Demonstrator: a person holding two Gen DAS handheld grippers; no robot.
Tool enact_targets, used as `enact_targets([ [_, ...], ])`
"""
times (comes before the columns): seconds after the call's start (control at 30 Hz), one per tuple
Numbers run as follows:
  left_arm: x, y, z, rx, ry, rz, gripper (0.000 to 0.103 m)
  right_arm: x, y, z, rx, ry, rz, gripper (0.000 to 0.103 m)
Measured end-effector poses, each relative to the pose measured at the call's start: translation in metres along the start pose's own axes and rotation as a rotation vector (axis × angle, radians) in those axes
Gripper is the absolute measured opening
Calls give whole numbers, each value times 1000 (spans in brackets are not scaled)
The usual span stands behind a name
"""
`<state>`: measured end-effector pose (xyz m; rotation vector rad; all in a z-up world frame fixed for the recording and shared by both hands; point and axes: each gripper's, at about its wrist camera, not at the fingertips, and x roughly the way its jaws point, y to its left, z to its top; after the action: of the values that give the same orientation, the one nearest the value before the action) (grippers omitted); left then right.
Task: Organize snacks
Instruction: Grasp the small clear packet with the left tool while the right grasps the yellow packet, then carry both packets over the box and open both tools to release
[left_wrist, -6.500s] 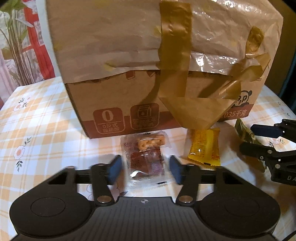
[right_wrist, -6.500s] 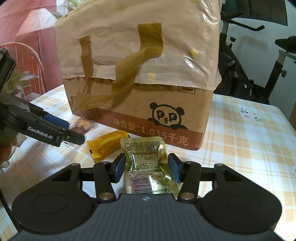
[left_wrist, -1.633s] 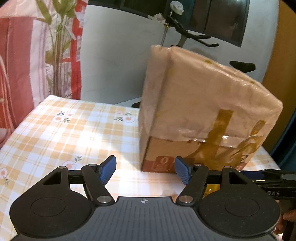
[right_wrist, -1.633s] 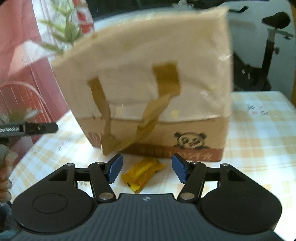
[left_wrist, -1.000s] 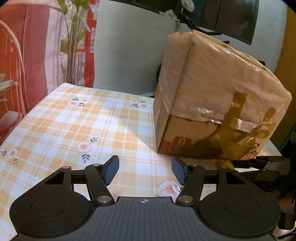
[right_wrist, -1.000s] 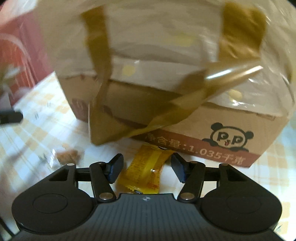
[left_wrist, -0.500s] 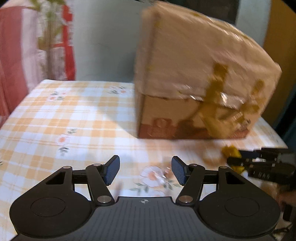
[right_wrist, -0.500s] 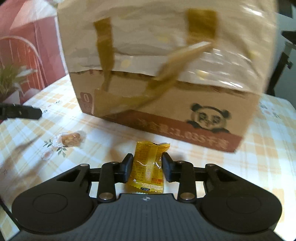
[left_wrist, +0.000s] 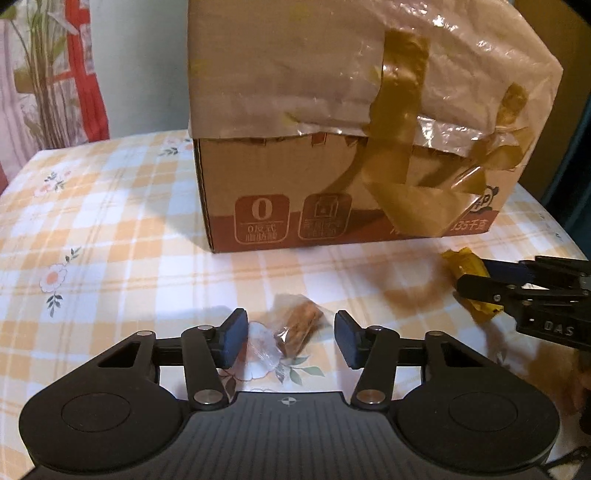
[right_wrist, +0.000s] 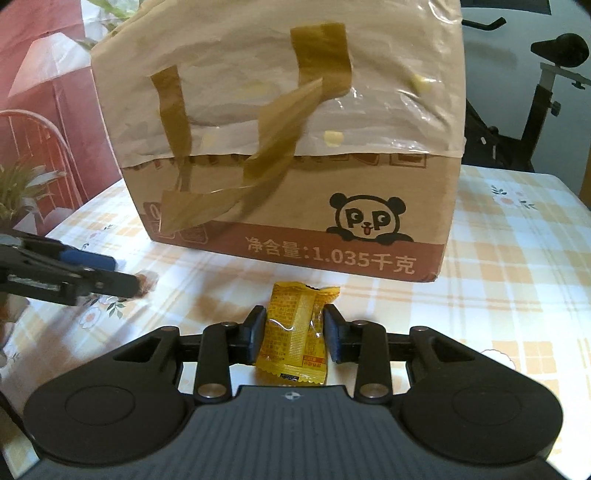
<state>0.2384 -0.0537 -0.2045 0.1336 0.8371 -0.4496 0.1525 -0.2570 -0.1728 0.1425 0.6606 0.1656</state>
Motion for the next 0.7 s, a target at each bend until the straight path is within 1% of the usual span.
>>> enact_targets([
  [0.03, 1, -3, -1, 8, -4, 11, 52, -1, -1, 0, 2, -3, 3, 36],
  [0.1, -1, -8, -4, 30, -13, 43, 39, -1, -3, -1, 9, -6, 8, 36],
  [0.13, -2, -10, -6, 40, -17, 60, 27, -1, -3, -1, 11, -5, 10, 36],
  [0.17, -4, -9, -7, 38, -20, 62, 20, -1, -3, -1, 10, -4, 13, 36],
  [0.23, -8, -7, -9, 10, -21, 55, 19, 0, -2, -1, 3, 0, 17, 36],
  [0.37, -17, -4, -16, -24, -30, 73, 19, 1, 1, -1, -19, 2, 25, 36],
  [0.57, -46, -6, -19, -64, -96, 45, 19, 2, 5, -1, -41, 11, 44, 36],
  [0.7, -61, -11, -17, -63, -136, 27, 19, 0, 9, -1, -57, 27, 91, 36],
])
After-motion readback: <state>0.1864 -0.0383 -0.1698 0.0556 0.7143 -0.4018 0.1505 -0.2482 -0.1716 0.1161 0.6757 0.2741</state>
